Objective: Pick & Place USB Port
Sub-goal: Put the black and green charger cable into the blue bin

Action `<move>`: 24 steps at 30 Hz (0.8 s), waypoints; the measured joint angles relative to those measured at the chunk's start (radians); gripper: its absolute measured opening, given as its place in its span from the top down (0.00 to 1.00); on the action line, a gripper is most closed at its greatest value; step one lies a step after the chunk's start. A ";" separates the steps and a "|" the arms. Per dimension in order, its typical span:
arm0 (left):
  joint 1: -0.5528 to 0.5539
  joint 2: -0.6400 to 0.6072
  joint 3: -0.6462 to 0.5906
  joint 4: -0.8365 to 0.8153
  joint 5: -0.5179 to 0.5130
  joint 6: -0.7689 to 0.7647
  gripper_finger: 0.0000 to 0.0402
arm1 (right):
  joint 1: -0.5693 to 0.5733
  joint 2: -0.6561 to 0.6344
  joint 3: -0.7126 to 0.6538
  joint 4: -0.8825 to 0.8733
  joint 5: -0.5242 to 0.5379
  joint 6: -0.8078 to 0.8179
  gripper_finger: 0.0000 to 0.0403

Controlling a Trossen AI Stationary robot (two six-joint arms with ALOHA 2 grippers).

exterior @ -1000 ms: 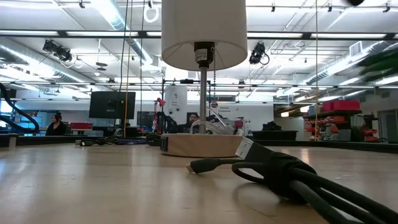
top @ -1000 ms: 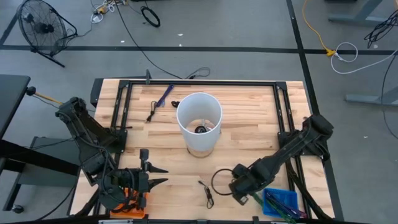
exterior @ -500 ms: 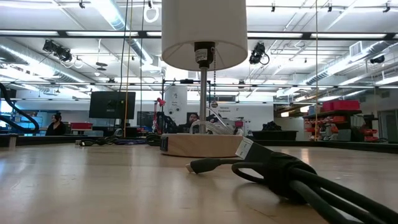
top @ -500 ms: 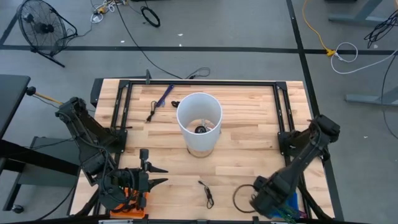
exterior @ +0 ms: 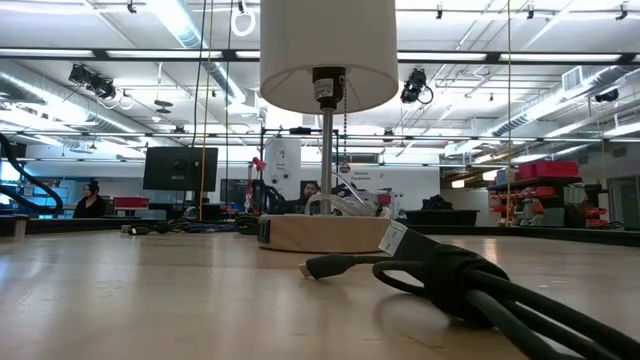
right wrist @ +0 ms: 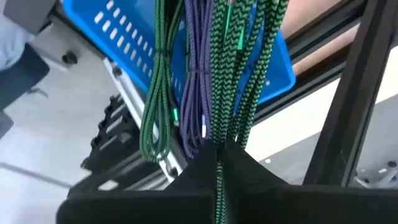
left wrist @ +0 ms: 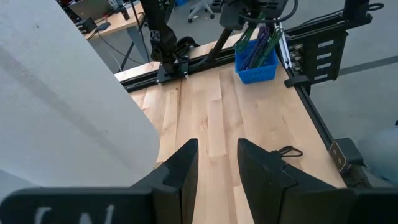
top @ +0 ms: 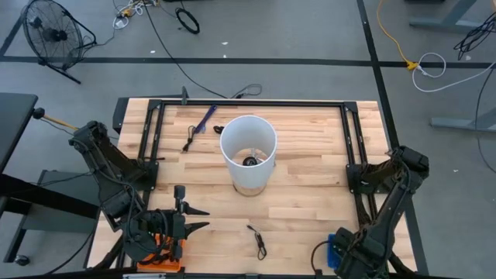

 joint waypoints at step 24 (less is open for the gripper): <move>0.000 0.000 0.000 0.000 0.000 -0.007 0.71 | -0.015 0.093 -0.003 0.140 0.025 -0.097 1.00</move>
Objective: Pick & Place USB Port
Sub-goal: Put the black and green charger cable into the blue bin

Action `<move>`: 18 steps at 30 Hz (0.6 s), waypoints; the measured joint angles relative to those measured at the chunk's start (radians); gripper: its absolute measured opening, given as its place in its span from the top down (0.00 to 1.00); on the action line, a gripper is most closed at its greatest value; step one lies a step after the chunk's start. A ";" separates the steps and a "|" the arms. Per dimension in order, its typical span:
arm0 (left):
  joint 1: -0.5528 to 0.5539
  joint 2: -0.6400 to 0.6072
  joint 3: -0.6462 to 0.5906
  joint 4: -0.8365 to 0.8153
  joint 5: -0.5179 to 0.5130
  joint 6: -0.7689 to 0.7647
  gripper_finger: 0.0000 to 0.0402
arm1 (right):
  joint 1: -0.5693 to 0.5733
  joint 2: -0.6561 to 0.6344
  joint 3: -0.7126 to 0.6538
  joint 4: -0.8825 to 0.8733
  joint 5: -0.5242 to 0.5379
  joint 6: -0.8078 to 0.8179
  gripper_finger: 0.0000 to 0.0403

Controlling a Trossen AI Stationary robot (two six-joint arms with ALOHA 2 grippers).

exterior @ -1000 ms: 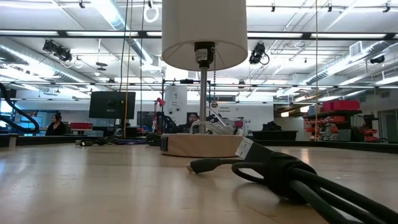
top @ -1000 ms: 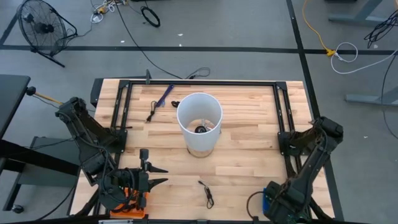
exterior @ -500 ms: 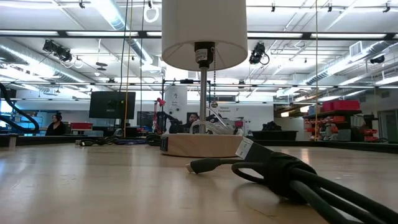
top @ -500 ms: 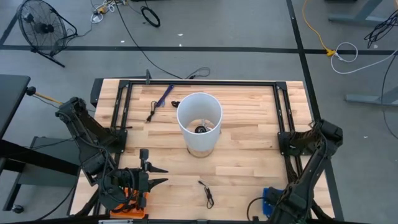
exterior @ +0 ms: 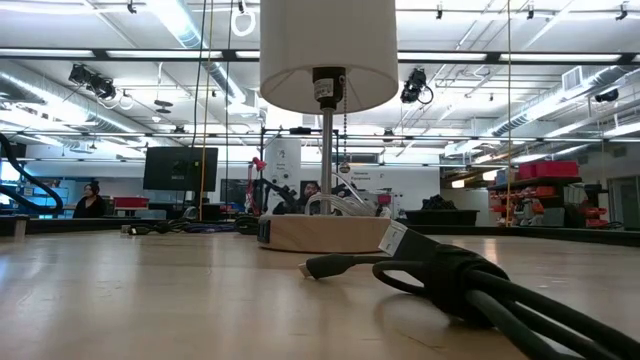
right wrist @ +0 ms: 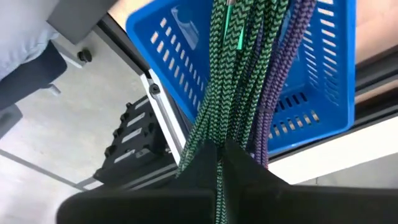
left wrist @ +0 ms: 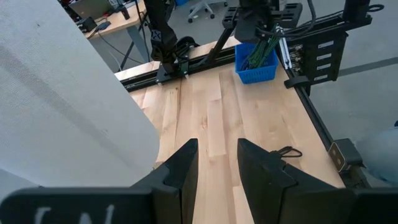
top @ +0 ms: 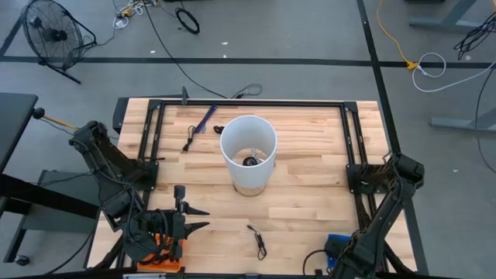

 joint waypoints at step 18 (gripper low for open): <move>0.000 0.000 0.000 -0.006 0.000 -0.001 0.71 | -0.015 -0.001 -0.183 0.224 -0.140 -0.001 0.99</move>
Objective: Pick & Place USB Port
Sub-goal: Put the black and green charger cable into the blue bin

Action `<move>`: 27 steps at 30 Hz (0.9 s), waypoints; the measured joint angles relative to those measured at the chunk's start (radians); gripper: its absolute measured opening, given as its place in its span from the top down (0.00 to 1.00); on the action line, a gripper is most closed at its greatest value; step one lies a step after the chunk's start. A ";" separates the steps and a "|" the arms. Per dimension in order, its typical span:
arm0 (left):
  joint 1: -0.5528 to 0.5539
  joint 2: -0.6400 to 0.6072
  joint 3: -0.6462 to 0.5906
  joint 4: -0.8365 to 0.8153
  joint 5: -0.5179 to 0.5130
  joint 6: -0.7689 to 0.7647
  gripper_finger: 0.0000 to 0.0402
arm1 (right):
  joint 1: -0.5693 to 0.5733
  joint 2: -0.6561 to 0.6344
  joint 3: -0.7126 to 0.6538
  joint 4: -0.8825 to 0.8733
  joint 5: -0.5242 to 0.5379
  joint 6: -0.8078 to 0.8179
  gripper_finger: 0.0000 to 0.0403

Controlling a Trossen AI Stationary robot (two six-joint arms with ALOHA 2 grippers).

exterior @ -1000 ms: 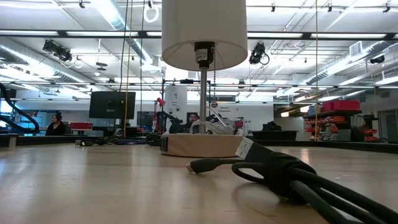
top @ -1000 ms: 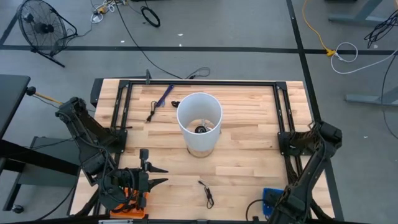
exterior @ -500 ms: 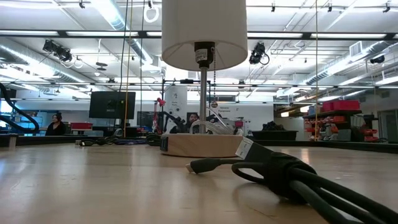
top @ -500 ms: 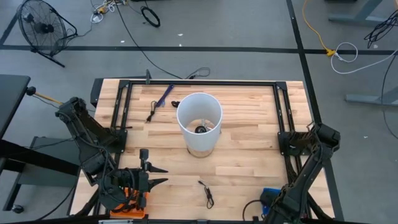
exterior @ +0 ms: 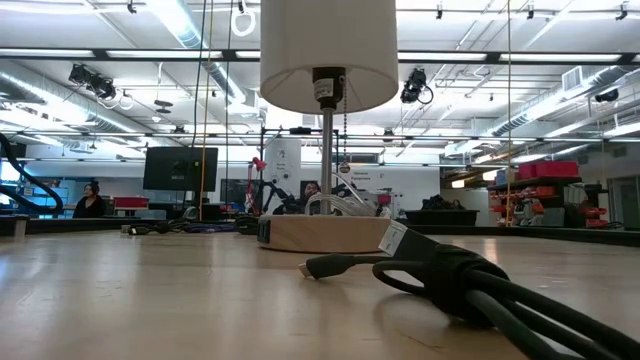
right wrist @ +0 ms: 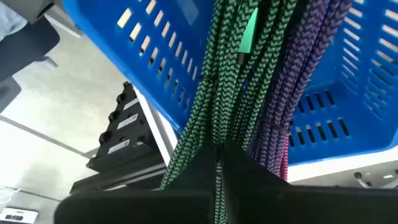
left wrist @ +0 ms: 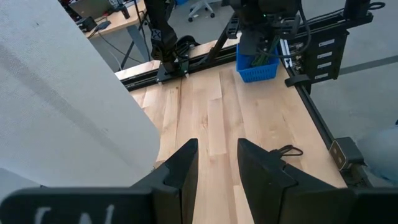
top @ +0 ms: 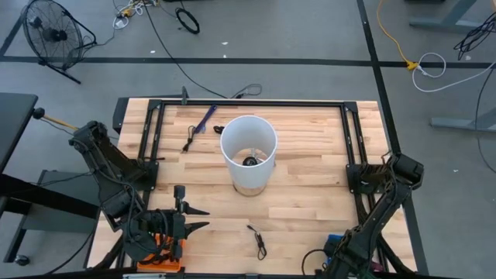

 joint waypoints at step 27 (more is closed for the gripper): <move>0.000 0.000 0.000 -0.001 0.000 -0.001 0.71 | 0.000 0.000 0.000 -0.059 0.103 0.031 0.49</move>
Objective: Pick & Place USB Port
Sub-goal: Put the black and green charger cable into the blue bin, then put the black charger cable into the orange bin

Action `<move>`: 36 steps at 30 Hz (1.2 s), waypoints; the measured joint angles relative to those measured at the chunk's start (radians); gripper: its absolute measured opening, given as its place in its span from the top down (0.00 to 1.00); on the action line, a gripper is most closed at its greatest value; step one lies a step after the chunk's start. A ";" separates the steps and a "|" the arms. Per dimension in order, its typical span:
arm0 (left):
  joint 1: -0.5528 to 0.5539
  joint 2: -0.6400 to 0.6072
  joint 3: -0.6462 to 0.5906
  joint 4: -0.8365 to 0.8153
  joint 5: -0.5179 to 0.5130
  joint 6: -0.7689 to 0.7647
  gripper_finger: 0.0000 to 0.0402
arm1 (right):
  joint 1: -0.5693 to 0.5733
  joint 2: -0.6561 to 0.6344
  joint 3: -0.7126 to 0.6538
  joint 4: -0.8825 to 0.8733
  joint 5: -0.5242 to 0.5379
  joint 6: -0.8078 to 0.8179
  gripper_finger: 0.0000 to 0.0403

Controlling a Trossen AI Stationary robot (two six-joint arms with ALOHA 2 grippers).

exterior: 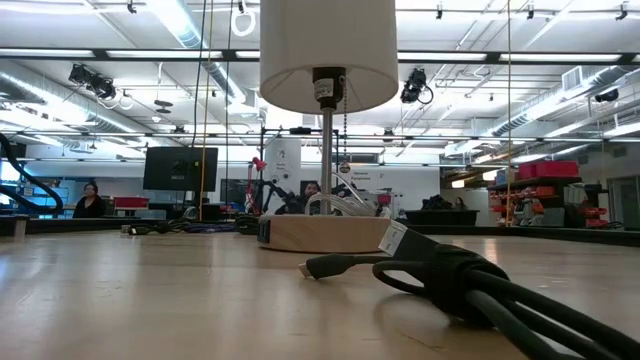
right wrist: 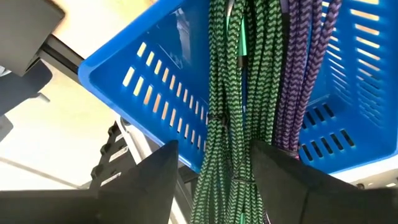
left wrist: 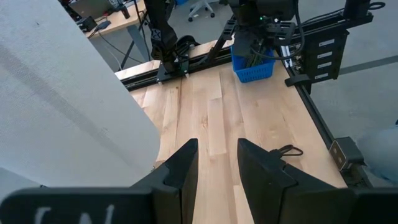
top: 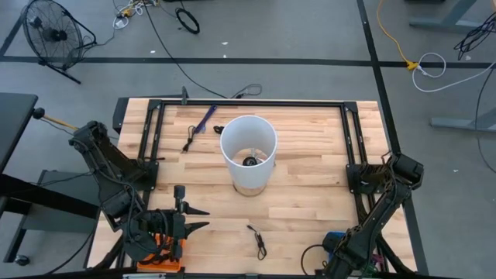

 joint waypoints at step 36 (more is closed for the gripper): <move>0.000 0.000 0.000 -0.015 0.000 -0.019 0.71 | -0.256 -0.049 0.109 0.372 0.619 -0.253 0.66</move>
